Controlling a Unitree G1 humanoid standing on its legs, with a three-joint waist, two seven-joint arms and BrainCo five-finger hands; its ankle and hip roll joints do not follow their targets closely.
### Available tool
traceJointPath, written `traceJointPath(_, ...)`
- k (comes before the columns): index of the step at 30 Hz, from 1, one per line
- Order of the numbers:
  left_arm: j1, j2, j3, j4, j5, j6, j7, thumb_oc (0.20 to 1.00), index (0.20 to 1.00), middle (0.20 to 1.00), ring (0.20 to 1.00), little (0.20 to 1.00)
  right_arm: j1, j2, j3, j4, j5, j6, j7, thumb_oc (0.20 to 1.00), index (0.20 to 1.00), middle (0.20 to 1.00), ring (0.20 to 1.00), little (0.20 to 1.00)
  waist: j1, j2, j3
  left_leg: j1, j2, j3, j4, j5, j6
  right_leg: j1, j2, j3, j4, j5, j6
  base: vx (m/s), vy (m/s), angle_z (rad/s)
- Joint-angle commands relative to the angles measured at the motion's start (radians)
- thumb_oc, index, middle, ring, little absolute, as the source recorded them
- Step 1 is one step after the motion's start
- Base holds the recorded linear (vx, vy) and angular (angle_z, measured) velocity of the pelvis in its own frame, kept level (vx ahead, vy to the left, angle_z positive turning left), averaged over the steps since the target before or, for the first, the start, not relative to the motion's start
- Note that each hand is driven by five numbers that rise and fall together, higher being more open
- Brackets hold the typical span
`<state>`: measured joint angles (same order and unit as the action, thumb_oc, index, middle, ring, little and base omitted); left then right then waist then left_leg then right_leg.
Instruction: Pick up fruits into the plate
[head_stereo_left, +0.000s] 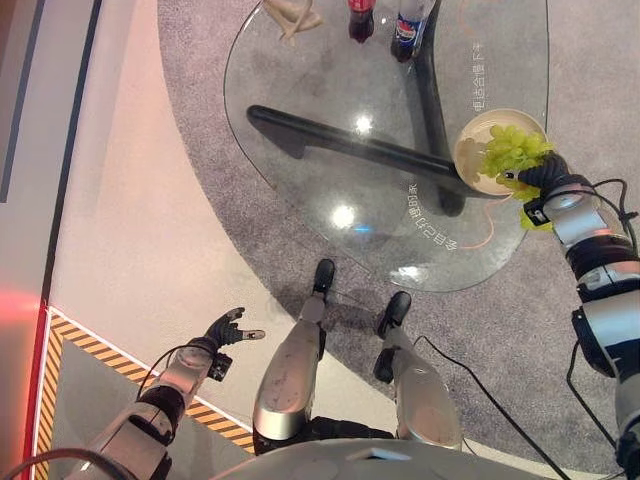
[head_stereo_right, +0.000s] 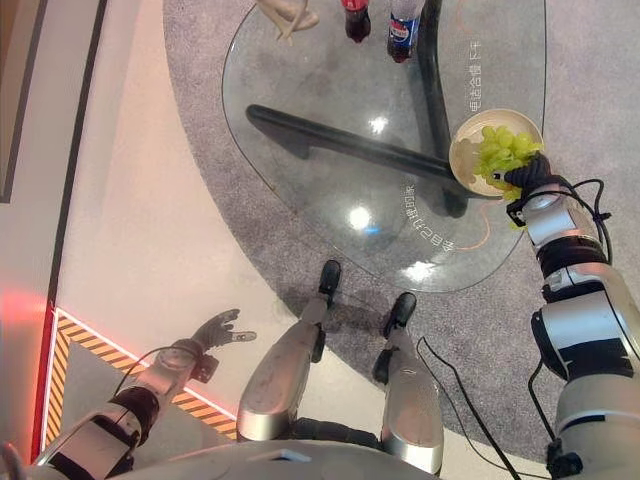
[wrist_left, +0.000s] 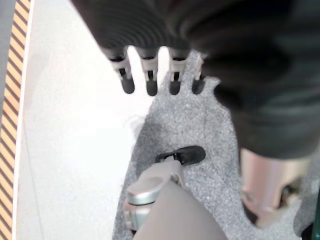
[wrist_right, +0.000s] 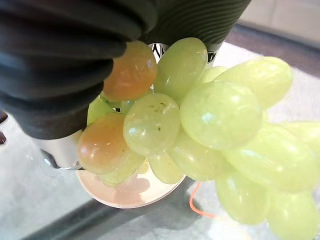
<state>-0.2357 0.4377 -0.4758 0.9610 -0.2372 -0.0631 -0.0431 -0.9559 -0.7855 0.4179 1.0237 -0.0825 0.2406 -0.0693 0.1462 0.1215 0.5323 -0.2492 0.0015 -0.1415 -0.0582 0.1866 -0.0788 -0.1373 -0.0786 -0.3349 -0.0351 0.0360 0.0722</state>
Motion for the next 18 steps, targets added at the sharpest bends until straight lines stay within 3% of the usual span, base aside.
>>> traceJointPath(1, 0.044, 0.003, -0.030, -0.005, -0.034, -0.013, 0.019, 1.000, 1.000, 1.000, 1.000, 1.000, -0.123, -0.137, 0.112, -0.024, -0.056, 0.018, -0.077, 0.200, 0.200, 0.200, 0.200, 0.200, 0.009, -0.001, -0.012, -0.040, -0.050, 0.068, 0.147, -0.202, 0.051, -0.162, -0.032, 0.046, 0.238, -0.122, -0.035, 0.00, 0.000, 0.00)
traceJointPath(8, 0.060, 0.015, -0.015, -0.038, -0.058, -0.005, 0.030, 1.000, 1.000, 1.000, 1.000, 1.000, -0.164, -0.145, 0.140, -0.054, -0.085, 0.064, -0.104, 0.200, 0.200, 0.200, 0.200, 0.200, 0.019, 0.016, -0.012, -0.133, -0.052, 0.064, 0.189, -0.192, 0.053, -0.269, -0.033, 0.055, 0.312, -0.140, -0.040, 0.00, 0.000, 0.00)
traceJointPath(18, 0.090, 0.020, -0.010, -0.055, -0.058, -0.019, 0.023, 1.000, 1.000, 1.000, 1.000, 1.000, -0.204, -0.151, 0.169, -0.043, -0.133, 0.081, -0.154, 0.200, 0.200, 0.200, 0.200, 0.200, 0.030, 0.047, -0.012, -0.212, -0.060, 0.072, 0.236, -0.188, 0.056, -0.362, -0.044, 0.059, 0.389, -0.161, -0.043, 0.01, -0.005, 0.04)
